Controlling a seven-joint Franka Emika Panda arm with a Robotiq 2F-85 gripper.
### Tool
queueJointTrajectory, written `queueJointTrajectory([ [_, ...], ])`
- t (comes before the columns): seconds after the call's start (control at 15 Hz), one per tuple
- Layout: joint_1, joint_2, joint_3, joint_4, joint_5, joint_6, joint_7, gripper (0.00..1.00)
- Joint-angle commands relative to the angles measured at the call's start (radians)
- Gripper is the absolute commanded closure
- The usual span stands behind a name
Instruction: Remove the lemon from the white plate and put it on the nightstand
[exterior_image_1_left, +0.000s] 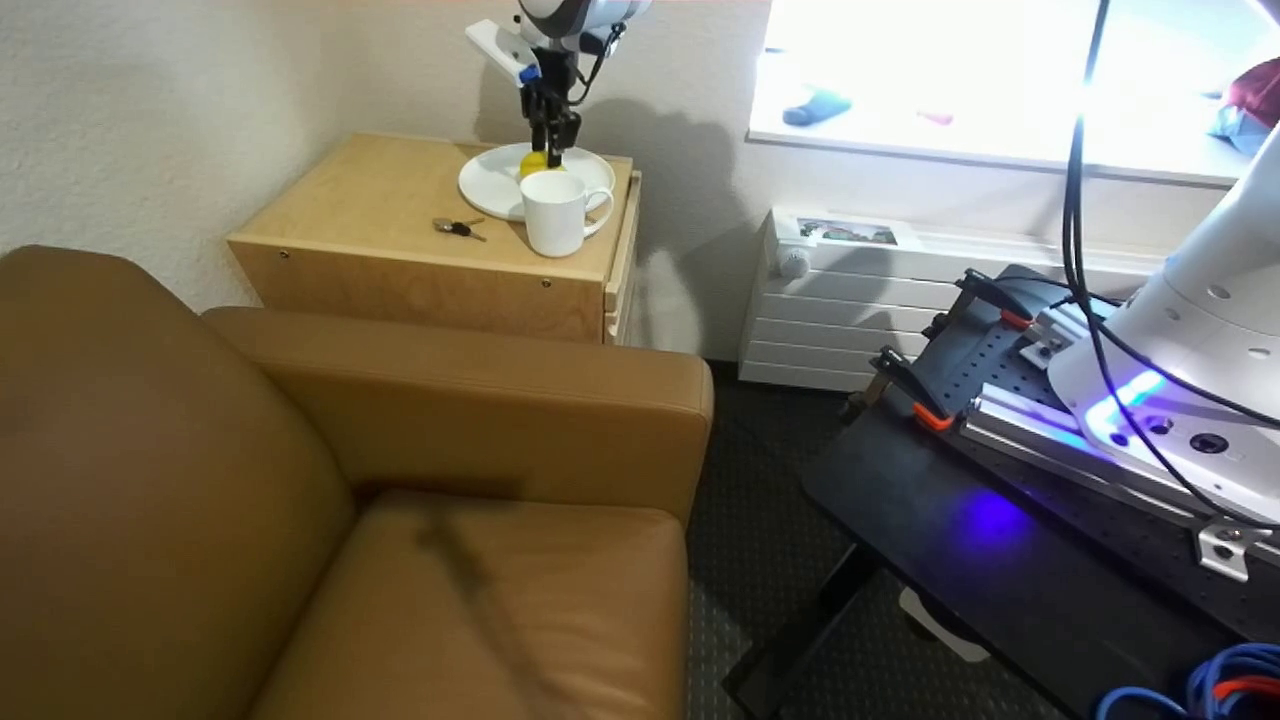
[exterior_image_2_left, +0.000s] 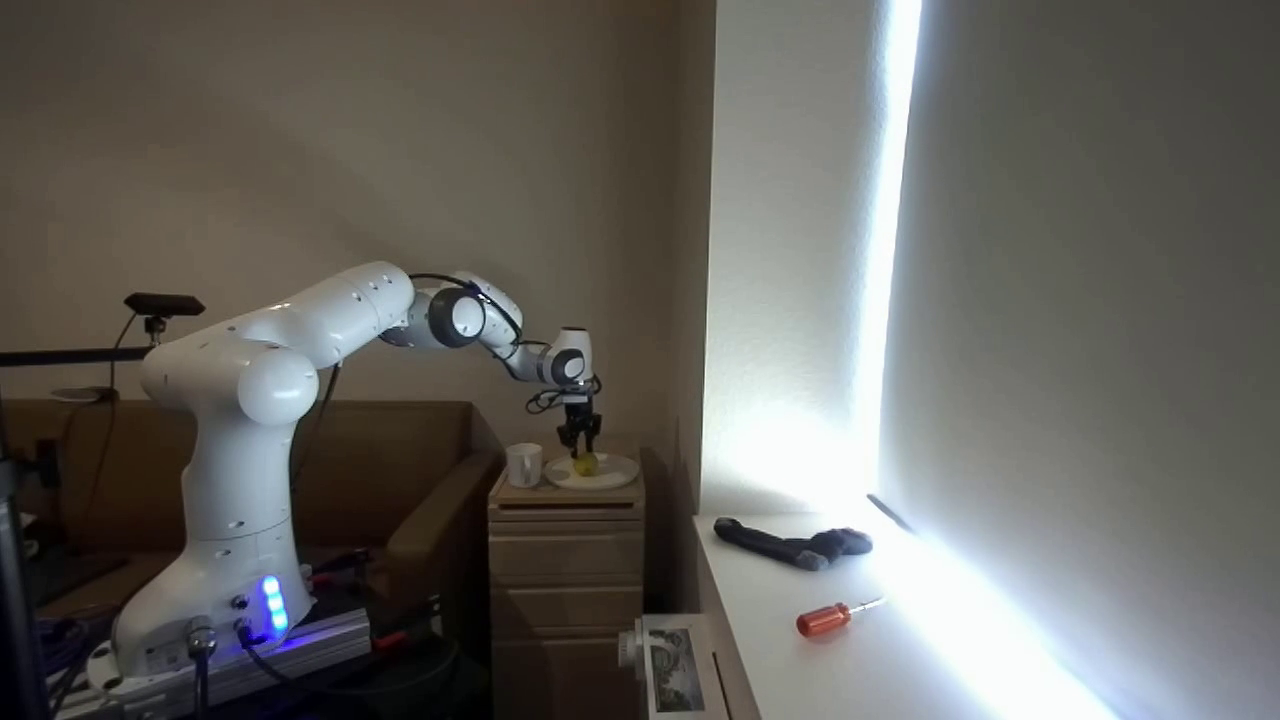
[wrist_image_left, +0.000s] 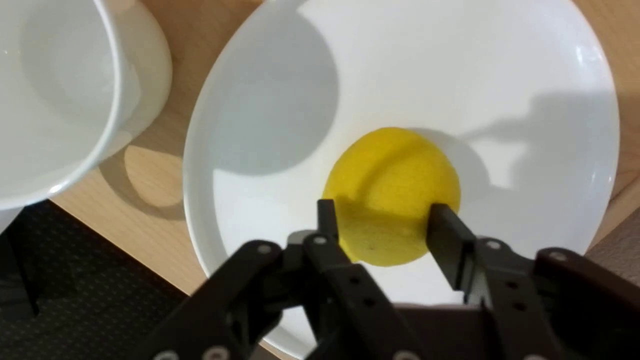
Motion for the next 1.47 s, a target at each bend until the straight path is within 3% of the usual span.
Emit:
queueJointTrajectory([
  [0.0,-0.007,0.016,0.008,0.014,0.009,-0.006,0.009,0.8],
  [0.2,-0.007,-0.002,0.008,0.006,0.01,-0.001,0.008,0.99],
  [0.27,-0.005,-0.006,0.003,0.006,0.007,-0.008,0.016,0.96],
  [0.33,-0.004,-0.01,0.001,0.004,0.003,-0.018,0.014,0.66],
  [0.4,-0.007,-0.009,0.006,0.002,0.006,-0.008,0.004,0.69],
  [0.53,-0.007,-0.011,0.007,0.001,0.007,-0.018,0.007,0.63],
  [1.13,-0.006,-0.002,0.009,-0.005,0.007,-0.039,0.007,0.02],
  [1.4,-0.002,0.03,0.002,0.019,0.004,-0.06,0.02,0.0],
])
